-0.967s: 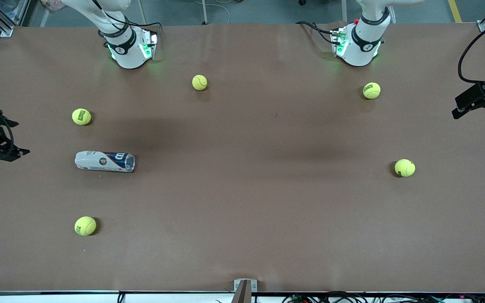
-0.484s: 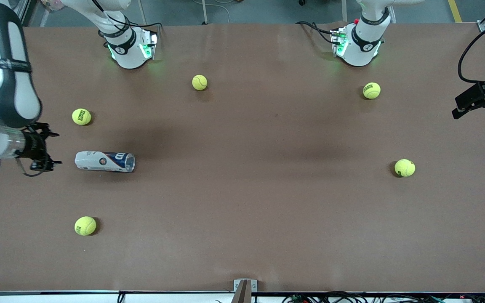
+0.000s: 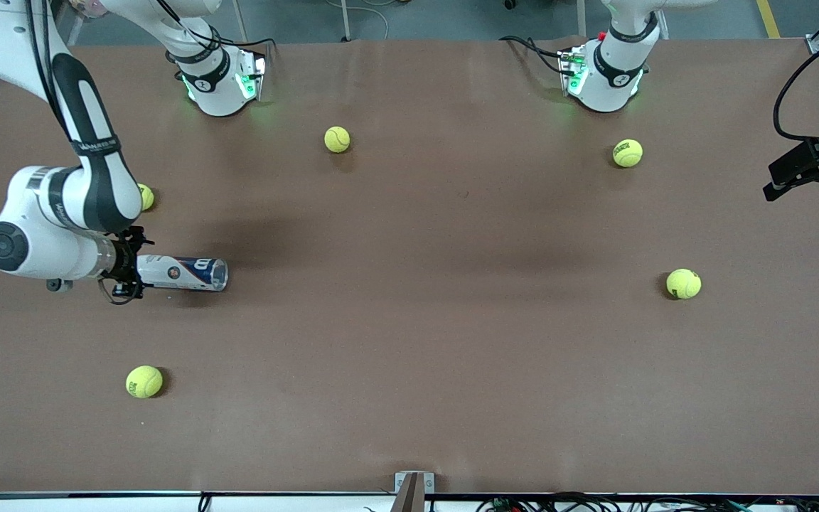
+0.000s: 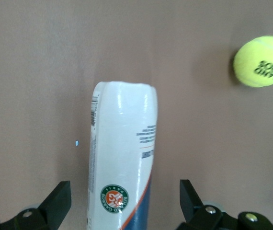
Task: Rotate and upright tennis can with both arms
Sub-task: 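Lower the right gripper onto the white tennis can and grasp it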
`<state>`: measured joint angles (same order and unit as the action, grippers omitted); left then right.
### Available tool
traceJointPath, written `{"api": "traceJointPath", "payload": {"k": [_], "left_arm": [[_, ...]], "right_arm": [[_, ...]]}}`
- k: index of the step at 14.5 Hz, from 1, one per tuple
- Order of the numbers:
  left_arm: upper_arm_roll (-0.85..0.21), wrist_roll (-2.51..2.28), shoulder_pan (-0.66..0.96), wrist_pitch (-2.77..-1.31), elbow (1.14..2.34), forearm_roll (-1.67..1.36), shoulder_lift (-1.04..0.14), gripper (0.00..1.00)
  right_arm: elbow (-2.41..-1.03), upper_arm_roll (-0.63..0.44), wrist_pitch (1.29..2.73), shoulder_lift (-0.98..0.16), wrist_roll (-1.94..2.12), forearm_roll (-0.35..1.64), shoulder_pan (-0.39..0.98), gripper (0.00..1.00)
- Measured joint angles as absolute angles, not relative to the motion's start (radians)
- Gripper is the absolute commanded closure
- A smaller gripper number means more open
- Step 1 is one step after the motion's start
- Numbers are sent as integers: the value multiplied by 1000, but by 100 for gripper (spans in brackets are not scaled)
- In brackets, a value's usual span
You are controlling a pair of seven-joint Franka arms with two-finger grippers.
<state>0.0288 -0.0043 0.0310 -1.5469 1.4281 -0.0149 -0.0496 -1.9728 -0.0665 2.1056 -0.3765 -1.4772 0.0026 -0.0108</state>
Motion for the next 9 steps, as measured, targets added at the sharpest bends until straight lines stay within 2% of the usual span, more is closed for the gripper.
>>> {"api": "traceJointPath", "payload": {"k": [9], "left_arm": [[29, -4, 31, -1547, 1428, -15, -50, 0]], "right_arm": [[-1981, -70, 2215, -477, -1482, 3, -9, 0]]}}
